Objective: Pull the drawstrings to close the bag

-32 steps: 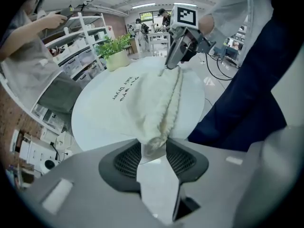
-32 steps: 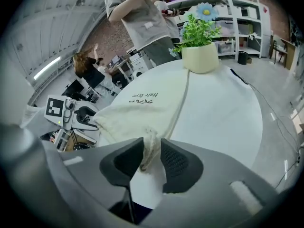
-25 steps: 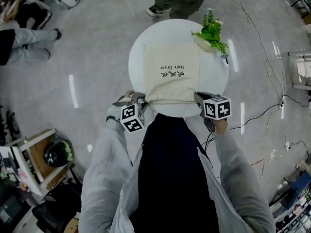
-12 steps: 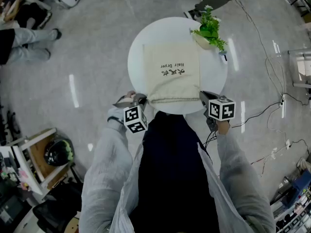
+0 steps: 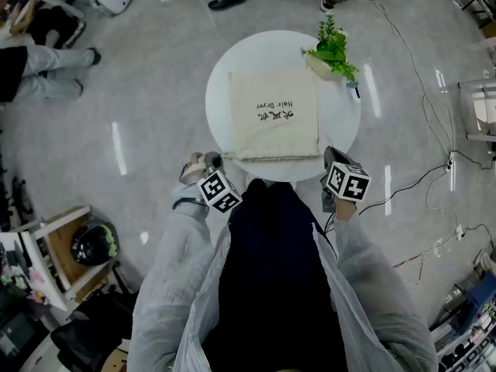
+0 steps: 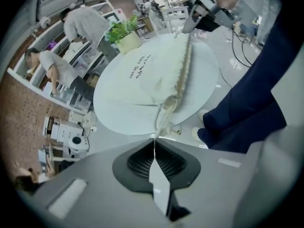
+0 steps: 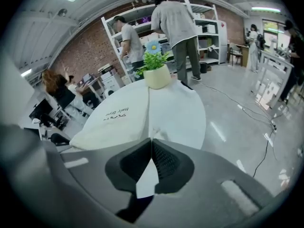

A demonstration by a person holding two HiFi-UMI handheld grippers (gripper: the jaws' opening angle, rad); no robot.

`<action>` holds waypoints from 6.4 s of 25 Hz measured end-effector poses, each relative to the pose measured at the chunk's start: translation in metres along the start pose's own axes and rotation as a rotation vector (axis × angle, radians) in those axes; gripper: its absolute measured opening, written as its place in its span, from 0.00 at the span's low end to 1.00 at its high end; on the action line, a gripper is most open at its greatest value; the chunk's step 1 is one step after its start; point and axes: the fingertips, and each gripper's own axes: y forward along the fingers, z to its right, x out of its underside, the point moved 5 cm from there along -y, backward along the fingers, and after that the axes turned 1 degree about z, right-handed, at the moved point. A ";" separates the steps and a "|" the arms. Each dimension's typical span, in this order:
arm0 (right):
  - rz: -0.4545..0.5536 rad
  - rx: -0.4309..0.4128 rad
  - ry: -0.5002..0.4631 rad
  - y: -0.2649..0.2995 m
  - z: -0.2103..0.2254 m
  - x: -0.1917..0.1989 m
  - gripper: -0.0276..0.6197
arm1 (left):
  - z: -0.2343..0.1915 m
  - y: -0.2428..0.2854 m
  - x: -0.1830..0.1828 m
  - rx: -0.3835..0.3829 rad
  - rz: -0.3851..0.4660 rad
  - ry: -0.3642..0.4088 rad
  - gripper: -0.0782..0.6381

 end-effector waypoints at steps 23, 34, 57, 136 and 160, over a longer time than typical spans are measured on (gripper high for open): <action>0.097 0.205 0.233 -0.022 0.031 0.001 0.06 | -0.043 -0.004 0.041 -0.095 -0.038 -0.630 0.15; 0.136 0.262 0.245 -0.030 0.043 -0.014 0.06 | -0.058 -0.007 0.066 -0.157 -0.084 -0.666 0.15; 0.153 0.403 0.346 -0.050 0.083 -0.011 0.06 | -0.066 -0.008 0.097 -0.172 -0.138 -0.788 0.15; 0.262 -0.372 -0.103 -0.087 -0.094 -0.073 0.28 | -0.043 -0.120 -0.098 0.350 0.678 -0.986 0.45; 0.356 -0.351 -0.244 -0.128 -0.103 -0.082 0.05 | -0.041 -0.151 -0.103 0.262 0.778 -0.877 0.13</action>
